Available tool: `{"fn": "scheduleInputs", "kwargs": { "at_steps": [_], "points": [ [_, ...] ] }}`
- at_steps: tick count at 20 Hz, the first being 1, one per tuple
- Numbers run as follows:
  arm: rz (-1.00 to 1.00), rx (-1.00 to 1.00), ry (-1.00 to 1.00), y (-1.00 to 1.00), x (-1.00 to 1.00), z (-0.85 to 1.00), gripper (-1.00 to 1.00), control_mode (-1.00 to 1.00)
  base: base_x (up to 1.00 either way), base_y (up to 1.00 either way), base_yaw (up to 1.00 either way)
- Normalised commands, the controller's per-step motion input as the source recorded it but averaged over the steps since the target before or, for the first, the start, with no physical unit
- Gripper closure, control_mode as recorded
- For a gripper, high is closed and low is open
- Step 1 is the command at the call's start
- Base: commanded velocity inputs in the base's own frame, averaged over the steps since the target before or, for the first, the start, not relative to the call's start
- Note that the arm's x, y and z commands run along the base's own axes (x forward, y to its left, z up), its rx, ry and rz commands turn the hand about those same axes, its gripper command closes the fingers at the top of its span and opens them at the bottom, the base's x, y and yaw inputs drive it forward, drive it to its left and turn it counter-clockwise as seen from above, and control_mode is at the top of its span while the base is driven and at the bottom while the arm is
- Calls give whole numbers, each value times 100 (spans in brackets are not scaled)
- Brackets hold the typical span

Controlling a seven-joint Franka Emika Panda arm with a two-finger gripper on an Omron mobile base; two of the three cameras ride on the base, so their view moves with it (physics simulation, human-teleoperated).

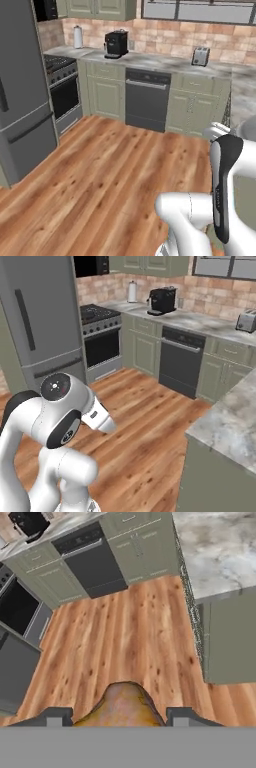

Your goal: Take the chicken drumsticks from the pan and place one on each plate on the dining counter.

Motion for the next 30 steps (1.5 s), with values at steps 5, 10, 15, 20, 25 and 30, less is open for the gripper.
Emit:
{"fn": "scheduleInputs", "kwargs": {
  "at_steps": [5,10,15,20,25,30],
  "points": [
    [0,0,0,0,0,0,100,100,0,-87,0],
    [0,0,0,0,0,0,100,100,0,-99,0],
    [0,0,0,0,0,0,100,100,-5,-100,0],
    [0,0,0,0,0,0,100,100,-26,-95,0],
    [0,0,0,0,0,0,100,100,-67,-95,6],
    [0,0,0,0,0,0,100,100,-41,-88,7]
  ]
}}
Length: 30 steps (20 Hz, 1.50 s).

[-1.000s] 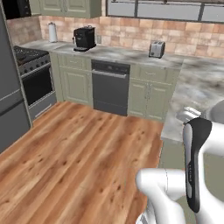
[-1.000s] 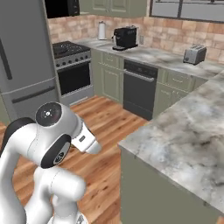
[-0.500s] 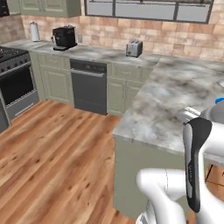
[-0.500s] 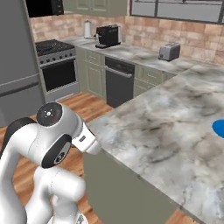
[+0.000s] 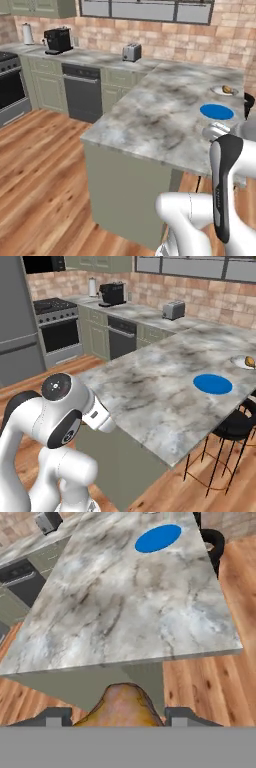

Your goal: Take the chicken drumsticks from the pan and place one on each plate on the dining counter.

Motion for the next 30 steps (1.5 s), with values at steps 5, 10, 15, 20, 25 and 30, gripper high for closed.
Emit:
{"fn": "scheduleInputs", "kwargs": {
  "at_steps": [5,10,15,20,25,30],
  "points": [
    [0,0,0,0,0,0,100,100,-19,-93,7],
    [0,0,0,0,0,0,100,100,-18,-79,14],
    [0,0,0,0,0,0,100,100,-3,-74,16],
    [0,0,0,0,0,0,100,100,0,-77,18],
    [0,0,0,0,0,0,100,100,0,-76,23],
    [0,0,0,0,0,0,100,100,16,-64,23]
  ]
}}
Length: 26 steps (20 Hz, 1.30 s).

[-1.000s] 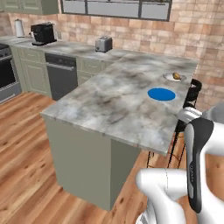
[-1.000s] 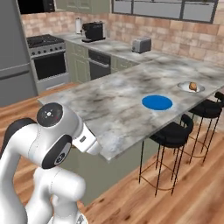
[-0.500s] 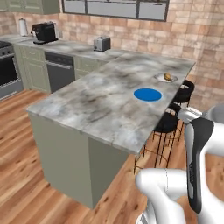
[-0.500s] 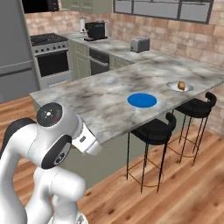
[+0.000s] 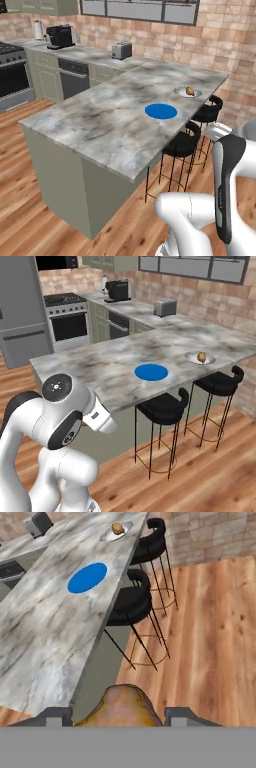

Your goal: Take the chicken drumsticks from the pan and place one on each plate on the dining counter.

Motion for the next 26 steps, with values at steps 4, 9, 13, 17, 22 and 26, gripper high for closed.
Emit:
{"fn": "scheduleInputs", "kwargs": {
  "at_steps": [4,9,13,17,22,26],
  "points": [
    [0,0,0,0,0,0,100,100,47,-42,25],
    [0,0,0,0,0,0,100,100,39,-38,28],
    [0,0,0,0,0,0,100,100,19,-41,27],
    [0,0,0,0,0,0,100,100,26,-31,24],
    [0,0,0,0,0,0,100,100,23,-47,26],
    [0,0,0,0,0,0,100,100,17,-64,32]
  ]
}}
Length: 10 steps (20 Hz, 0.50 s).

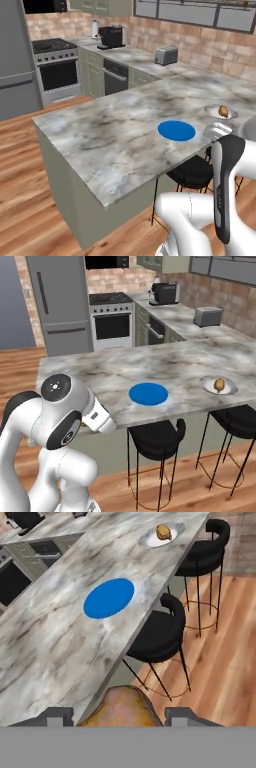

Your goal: Take the chicken drumsticks from the pan and place one on each plate on the dining counter.

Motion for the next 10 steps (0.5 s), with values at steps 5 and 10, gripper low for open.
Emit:
{"fn": "scheduleInputs", "kwargs": {
  "at_steps": [5,10],
  "points": [
    [0,0,0,0,0,0,100,100,26,-51,31],
    [0,0,0,0,0,0,100,100,26,-47,30]
  ]
}}
